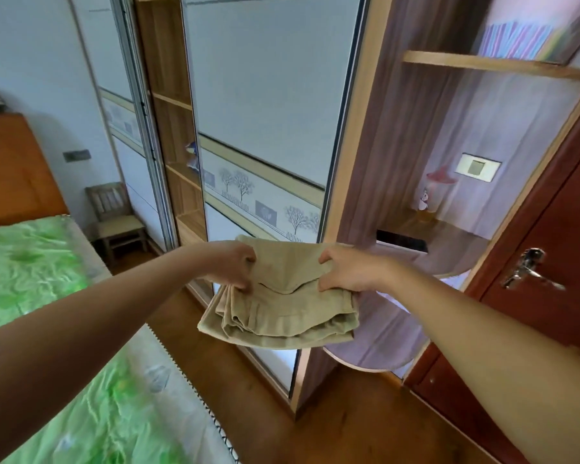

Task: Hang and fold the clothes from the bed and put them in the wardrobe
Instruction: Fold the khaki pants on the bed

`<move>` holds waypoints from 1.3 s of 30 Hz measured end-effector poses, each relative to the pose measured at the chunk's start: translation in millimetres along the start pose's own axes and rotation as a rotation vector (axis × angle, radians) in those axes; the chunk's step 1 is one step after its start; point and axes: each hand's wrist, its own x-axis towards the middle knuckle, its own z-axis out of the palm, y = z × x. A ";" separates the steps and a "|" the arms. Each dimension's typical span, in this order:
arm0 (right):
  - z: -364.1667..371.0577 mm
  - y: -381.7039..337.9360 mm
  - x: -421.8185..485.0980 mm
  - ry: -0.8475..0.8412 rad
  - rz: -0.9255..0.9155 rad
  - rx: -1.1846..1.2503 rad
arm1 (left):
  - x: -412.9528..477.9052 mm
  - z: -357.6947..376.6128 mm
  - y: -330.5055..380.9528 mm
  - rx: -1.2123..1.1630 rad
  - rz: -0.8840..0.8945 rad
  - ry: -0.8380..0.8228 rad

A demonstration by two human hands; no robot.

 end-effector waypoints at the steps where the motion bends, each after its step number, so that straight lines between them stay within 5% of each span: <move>1: 1.5 1.8 15.5 -0.013 -0.011 -0.001 | 8.6 -1.3 -2.8 0.001 -0.028 -0.007; 11: 2.6 2.7 158.3 -0.206 -0.332 0.058 | 62.3 10.8 -30.8 -0.138 -0.397 0.035; 23: 20.0 -100.7 260.8 -0.376 -0.573 0.045 | 56.1 11.8 -115.9 -0.290 -0.718 0.121; 39: 32.4 -315.0 551.8 -0.407 -0.587 0.026 | 206.8 -69.6 -409.7 -0.326 -0.719 0.129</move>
